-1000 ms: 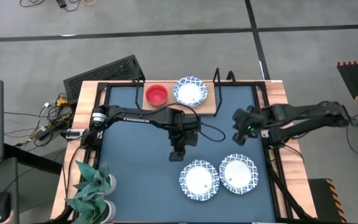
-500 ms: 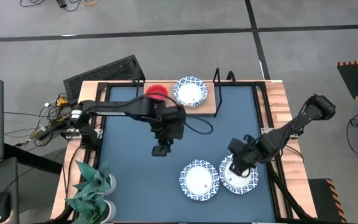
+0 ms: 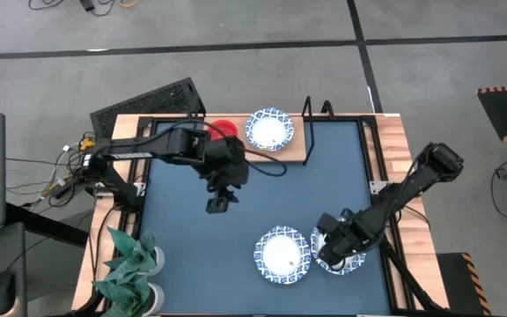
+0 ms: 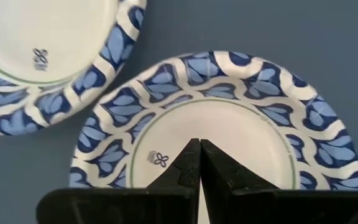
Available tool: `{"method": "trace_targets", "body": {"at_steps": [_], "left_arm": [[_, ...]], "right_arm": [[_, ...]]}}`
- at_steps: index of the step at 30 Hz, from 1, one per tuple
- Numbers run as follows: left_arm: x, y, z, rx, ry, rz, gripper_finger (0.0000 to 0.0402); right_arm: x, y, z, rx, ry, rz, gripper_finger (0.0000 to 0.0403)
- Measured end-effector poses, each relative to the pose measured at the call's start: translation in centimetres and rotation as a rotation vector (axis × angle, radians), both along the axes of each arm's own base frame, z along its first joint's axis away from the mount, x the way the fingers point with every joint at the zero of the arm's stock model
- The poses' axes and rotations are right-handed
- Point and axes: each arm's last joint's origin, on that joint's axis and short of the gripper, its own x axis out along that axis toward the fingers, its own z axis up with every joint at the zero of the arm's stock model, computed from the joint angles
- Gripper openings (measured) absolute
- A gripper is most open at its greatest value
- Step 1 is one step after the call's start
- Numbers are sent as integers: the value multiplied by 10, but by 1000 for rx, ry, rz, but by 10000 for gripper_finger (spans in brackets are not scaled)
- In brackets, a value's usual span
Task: Place and stack bowls onto a shelf
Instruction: Stack the left blue patterned paper bowl into the blue patterned paper bowl on the shelf
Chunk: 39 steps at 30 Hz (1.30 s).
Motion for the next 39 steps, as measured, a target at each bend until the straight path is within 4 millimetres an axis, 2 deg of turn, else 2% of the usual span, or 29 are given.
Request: {"method": "trace_targets", "body": {"at_steps": [3, 8, 13, 17, 24, 29, 39], "left_arm": [[12, -1, -13, -29, -54, 18, 185], [28, -3, -58, -137, -53, 110, 185], [31, -2, -107, -204, -30, 248, 185], [32, -3, -133, -251, -61, 335, 185], [33, -21, -150, -238, -144, 447, 185], [34, -34, -155, -231, -204, 510, 185], [50, -65, -197, -273, -142, 516, 185]], "right_arm": [[-3, -3, 7, 10, -14, -2, 29], [-14, -4, 21, 54, -64, -80, 35], [-25, 1, 32, 66, -151, -148, 35], [-30, 3, 34, 78, -171, -178, 30], [-29, 3, 35, 88, -179, -191, 33], [-29, 3, 35, 88, -178, -192, 31], [-29, 3, 35, 85, -178, -192, 32]]}}
